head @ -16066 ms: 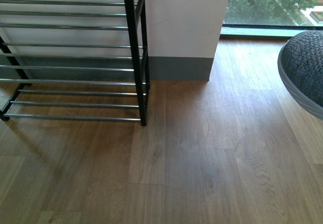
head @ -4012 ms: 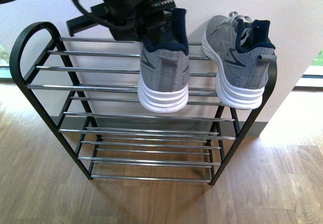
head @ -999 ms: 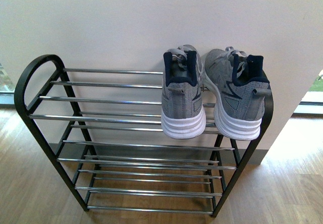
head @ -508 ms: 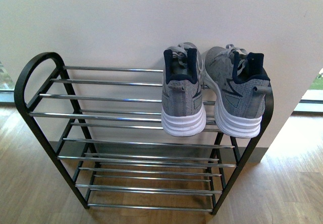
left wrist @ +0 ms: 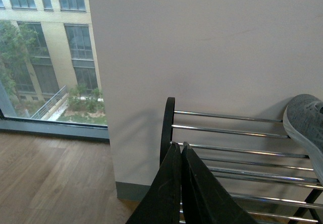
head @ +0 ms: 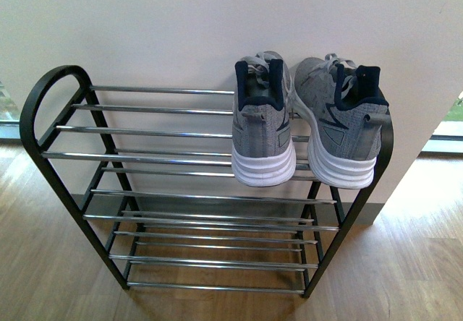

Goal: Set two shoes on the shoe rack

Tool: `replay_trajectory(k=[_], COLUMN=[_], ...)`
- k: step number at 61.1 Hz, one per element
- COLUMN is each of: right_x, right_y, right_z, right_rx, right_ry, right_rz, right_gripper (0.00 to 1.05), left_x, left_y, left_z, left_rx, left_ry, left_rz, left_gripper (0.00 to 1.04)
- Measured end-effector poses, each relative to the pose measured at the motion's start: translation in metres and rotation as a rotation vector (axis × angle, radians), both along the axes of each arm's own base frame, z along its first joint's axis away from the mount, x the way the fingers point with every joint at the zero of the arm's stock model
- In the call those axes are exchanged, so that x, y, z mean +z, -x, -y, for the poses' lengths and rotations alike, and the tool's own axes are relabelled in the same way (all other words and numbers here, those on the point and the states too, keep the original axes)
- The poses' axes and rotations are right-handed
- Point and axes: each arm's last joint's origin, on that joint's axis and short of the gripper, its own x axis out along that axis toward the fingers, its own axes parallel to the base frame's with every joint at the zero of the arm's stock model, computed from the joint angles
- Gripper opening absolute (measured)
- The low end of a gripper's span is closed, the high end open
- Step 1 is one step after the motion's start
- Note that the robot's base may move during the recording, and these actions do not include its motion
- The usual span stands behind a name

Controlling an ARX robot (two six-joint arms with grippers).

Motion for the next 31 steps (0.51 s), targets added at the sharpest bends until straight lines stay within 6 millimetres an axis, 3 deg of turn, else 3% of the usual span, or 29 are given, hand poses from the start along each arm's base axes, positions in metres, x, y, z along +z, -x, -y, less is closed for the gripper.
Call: replay_trajectory(k=[31], right_x=[0.000], right_y=[0.000], right_z=[0.000], right_rx=[0.000], right_ry=[0.000], right_rz=[0.000], right_gripper=[0.95], left_x=[-0.004], left_y=[0.018], left_z=[0.000], left_rx=[0.000], left_ry=[0.000], left_rz=[-0.014], left_gripper=[0.01])
